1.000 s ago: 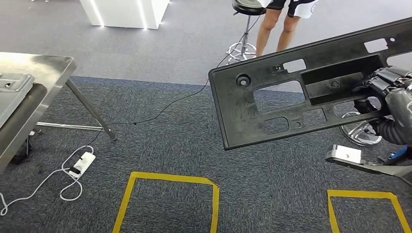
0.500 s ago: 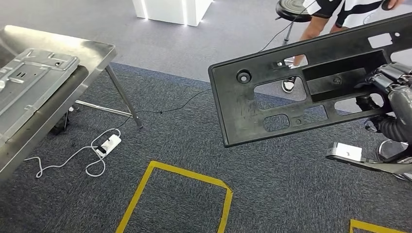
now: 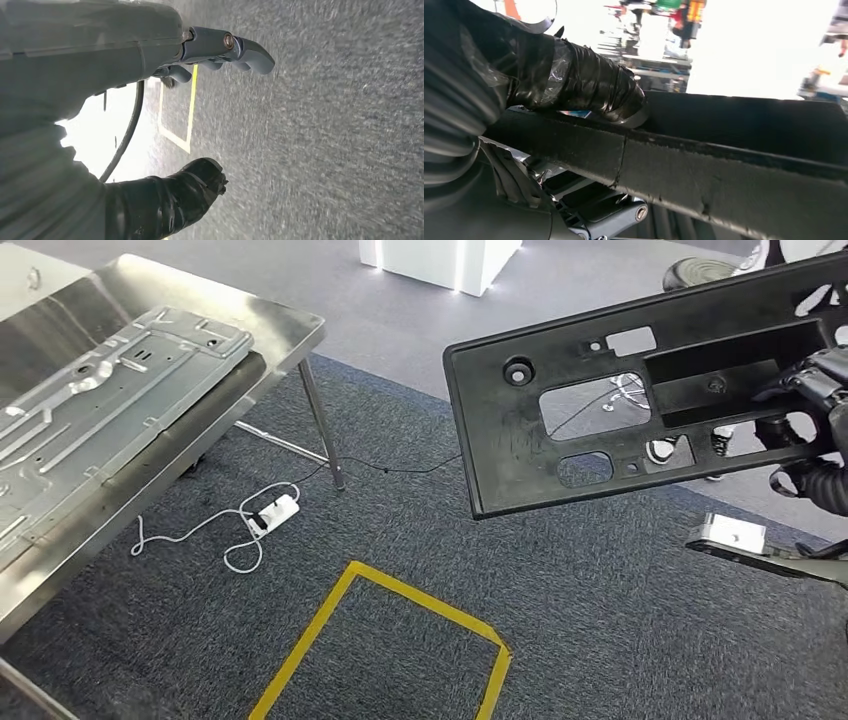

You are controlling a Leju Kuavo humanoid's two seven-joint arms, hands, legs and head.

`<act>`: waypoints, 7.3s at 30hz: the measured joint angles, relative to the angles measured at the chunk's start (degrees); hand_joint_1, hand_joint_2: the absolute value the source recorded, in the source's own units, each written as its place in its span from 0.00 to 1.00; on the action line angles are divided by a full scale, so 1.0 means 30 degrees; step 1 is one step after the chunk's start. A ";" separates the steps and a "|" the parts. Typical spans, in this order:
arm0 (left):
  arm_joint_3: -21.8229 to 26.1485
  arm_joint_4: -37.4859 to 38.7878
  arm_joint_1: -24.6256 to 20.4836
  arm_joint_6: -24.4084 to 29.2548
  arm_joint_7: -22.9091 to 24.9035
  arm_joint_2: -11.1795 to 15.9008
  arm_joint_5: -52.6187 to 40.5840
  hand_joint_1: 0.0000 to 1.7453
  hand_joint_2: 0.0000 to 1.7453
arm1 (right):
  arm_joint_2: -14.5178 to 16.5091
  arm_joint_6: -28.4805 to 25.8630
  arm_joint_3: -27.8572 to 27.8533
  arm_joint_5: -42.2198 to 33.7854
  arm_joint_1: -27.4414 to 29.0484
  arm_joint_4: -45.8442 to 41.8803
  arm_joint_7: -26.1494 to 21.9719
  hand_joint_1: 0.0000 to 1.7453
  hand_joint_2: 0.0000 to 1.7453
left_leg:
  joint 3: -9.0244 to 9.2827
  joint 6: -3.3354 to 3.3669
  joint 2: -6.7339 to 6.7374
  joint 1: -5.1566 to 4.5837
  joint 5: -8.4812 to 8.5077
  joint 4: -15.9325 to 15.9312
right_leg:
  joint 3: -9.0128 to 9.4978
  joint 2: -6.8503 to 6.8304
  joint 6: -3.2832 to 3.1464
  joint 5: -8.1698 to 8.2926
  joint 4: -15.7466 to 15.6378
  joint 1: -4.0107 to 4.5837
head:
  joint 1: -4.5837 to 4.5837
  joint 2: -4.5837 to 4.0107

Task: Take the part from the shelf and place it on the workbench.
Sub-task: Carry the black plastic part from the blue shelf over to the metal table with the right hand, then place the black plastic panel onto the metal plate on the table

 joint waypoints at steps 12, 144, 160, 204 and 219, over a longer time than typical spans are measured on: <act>0.0000 -0.0067 0.0091 0.0398 0.0009 -0.0151 -0.0286 0.00 1.00 | -0.0240 0.0750 -0.0551 -0.0581 -0.1026 0.0837 0.0053 1.00 1.00 | -0.2690 -0.0937 0.0985 0.0089 -0.1960 0.4651 | 0.1842 -0.0410 -0.0727 0.1396 -0.3833 -0.0001 | -0.0162 0.0000; 0.0692 -0.0539 -0.0044 0.0158 0.1184 0.0426 -0.0204 0.00 1.00 | 0.7455 -0.0980 0.3208 0.5628 -0.2927 1.4242 0.1805 1.00 1.00 | -0.0405 -0.0199 0.1241 -0.0098 0.0227 0.0343 | 0.2610 -0.0131 -0.0575 0.1185 -0.4284 0.0228 | 0.0025 0.0000; 0.0989 -0.0541 -0.0048 0.0070 0.1222 0.0545 -0.0260 0.00 1.00 | 0.8171 -0.1109 0.3703 0.5774 -0.3567 1.5497 0.1758 1.00 1.00 | 0.0996 -0.0623 0.1078 0.0207 -0.1205 0.0154 | 0.1008 0.0008 -0.0142 0.2195 -0.3699 -0.0037 | 0.0175 0.0000; 0.1027 -0.0541 0.0015 -0.0641 0.0827 0.1020 -0.0306 0.00 0.00 | 0.9309 -0.1344 0.5632 0.5834 -0.3221 1.6309 0.1497 0.00 0.00 | -0.0039 -0.0190 0.1169 -0.0190 0.0168 -0.0100 | 0.2763 -0.0071 -0.0282 0.1457 -0.4698 0.0140 | 0.0226 0.0000; 0.1399 -0.0541 0.0040 0.0273 0.1233 0.0996 -0.0588 0.00 0.00 | 1.0253 -0.0062 0.7214 0.4807 -0.1894 1.0314 0.3967 0.00 0.00 | -0.0395 -0.0611 0.1219 0.0338 0.0443 0.0228 | 0.2577 0.0100 0.0167 0.1125 -0.3778 -0.0150 | 0.0237 0.0000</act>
